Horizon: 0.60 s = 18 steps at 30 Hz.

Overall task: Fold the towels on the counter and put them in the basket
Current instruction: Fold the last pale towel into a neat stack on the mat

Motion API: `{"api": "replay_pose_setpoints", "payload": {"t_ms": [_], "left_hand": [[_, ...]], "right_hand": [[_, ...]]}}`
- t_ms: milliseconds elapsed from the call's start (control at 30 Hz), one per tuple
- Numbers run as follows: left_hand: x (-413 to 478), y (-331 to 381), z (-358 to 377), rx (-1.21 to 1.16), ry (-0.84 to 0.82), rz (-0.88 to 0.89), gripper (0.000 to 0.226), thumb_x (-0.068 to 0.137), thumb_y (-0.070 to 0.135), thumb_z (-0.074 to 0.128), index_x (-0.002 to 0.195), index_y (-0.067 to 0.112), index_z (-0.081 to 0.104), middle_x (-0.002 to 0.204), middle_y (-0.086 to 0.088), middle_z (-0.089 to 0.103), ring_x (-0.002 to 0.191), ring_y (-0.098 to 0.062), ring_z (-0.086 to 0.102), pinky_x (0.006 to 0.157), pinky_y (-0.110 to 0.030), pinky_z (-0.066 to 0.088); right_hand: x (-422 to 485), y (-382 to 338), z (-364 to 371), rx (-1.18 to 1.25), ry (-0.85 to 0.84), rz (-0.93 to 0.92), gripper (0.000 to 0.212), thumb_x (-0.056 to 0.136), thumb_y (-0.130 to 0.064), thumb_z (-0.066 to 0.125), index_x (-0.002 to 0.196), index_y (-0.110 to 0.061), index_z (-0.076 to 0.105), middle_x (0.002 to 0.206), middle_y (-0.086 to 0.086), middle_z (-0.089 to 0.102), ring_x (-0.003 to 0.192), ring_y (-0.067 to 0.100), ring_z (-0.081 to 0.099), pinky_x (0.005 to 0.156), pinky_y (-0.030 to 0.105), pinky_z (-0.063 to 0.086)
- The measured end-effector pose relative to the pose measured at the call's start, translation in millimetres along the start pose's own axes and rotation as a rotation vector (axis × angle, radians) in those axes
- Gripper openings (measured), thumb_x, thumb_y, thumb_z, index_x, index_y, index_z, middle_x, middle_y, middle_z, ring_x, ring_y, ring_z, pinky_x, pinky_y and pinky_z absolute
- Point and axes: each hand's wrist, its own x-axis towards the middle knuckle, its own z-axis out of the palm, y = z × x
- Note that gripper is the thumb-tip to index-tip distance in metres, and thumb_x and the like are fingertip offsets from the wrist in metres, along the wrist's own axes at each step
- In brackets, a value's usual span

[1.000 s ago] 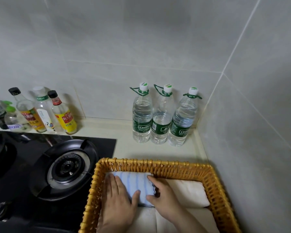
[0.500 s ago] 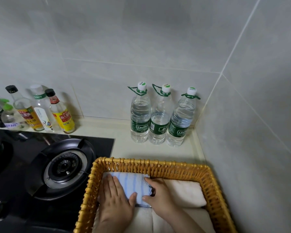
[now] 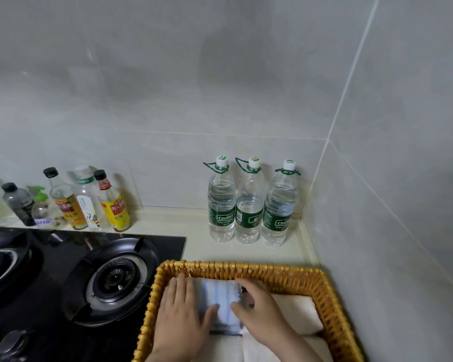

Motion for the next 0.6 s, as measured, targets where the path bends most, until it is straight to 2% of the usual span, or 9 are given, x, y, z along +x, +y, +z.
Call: {"api": "replay_pose_setpoints", "payload": {"t_ms": [67,133,167,233,267,333,400,500,600], "left_hand": [[-2,-4,-16,-0.112,0.12,0.105,0.111,0.072,0.088,0.008,0.145,0.011,0.041,0.154,-0.004,0.034,0.143,-0.021,0.031,0.115,-0.018,-0.003],[-6,-15,-31,-0.245,0.092,0.183,0.111,0.059,0.094,0.007,0.144,0.029,0.039,0.149,0.021,0.028,0.143,-0.005,0.023,0.111,-0.011,0.005],[-11,-24,-39,-0.306,0.098,0.215,0.096,0.06,0.095,0.011,0.134,0.043,0.044,0.138,0.033,0.032,0.138,0.001,0.03,0.108,-0.006,0.012],[-23,-35,-62,-0.386,0.109,0.24,0.034,0.075,0.08,0.042,0.103,0.061,0.045,0.118,0.046,0.036,0.125,0.008,0.044,0.097,0.001,0.025],[-31,-44,-73,-0.46,0.105,0.203,0.014,0.082,0.061,0.056,0.093,0.064,0.048,0.11,0.047,0.045,0.118,0.01,0.049,0.092,0.002,0.03],[-47,-67,-85,-0.534,0.141,0.193,0.036,0.088,0.035,0.064,0.087,0.07,0.057,0.101,0.043,0.06,0.106,0.015,0.055,0.089,-0.001,0.04],[-64,-86,-96,-0.585,0.134,0.112,0.038,0.085,0.039,0.066,0.087,0.075,0.055,0.101,0.043,0.061,0.1,0.018,0.058,0.088,-0.008,0.047],[-96,-121,-104,-0.651,0.154,-0.012,0.035,0.082,0.035,0.07,0.089,0.069,0.061,0.094,0.029,0.07,0.093,0.009,0.065,0.086,-0.018,0.053],[-126,-151,-109,-0.651,0.176,-0.101,0.032,0.082,0.027,0.072,0.084,0.058,0.069,0.089,0.028,0.07,0.087,0.008,0.066,0.081,-0.014,0.053]], "right_hand": [[-1,-7,-7,0.018,0.021,-0.031,0.04,0.084,-0.032,0.065,0.114,-0.05,0.045,0.128,-0.017,0.044,0.12,0.001,0.047,0.107,0.025,0.038],[-2,-15,-11,0.039,0.014,-0.036,0.038,0.086,-0.034,0.064,0.113,-0.051,0.045,0.13,-0.02,0.044,0.122,-0.001,0.046,0.108,0.024,0.038],[-2,-19,-13,0.043,0.002,-0.036,0.036,0.086,-0.035,0.063,0.115,-0.05,0.046,0.131,-0.021,0.043,0.124,-0.002,0.044,0.108,0.024,0.037],[-3,-26,-14,0.054,-0.007,-0.055,0.034,0.088,-0.035,0.062,0.114,-0.051,0.047,0.132,-0.025,0.043,0.124,-0.004,0.042,0.108,0.021,0.035],[-5,-31,-12,0.062,-0.017,-0.066,0.034,0.088,-0.035,0.062,0.113,-0.052,0.047,0.131,-0.027,0.044,0.123,-0.005,0.043,0.106,0.018,0.036],[-9,-43,-5,0.084,-0.036,-0.072,0.033,0.088,-0.034,0.063,0.11,-0.055,0.049,0.126,-0.031,0.047,0.117,-0.004,0.05,0.1,0.015,0.039],[-14,-55,5,0.102,-0.05,-0.078,0.033,0.088,-0.032,0.065,0.105,-0.057,0.051,0.12,-0.029,0.054,0.111,-0.006,0.054,0.095,0.012,0.044],[-22,-80,25,0.106,-0.069,-0.103,0.036,0.086,-0.025,0.068,0.099,-0.054,0.053,0.112,-0.023,0.06,0.107,-0.003,0.06,0.09,0.014,0.049],[-32,-106,47,0.116,-0.124,-0.095,0.033,0.086,-0.023,0.069,0.096,-0.052,0.057,0.109,-0.018,0.066,0.103,-0.002,0.062,0.091,0.018,0.051]]}}
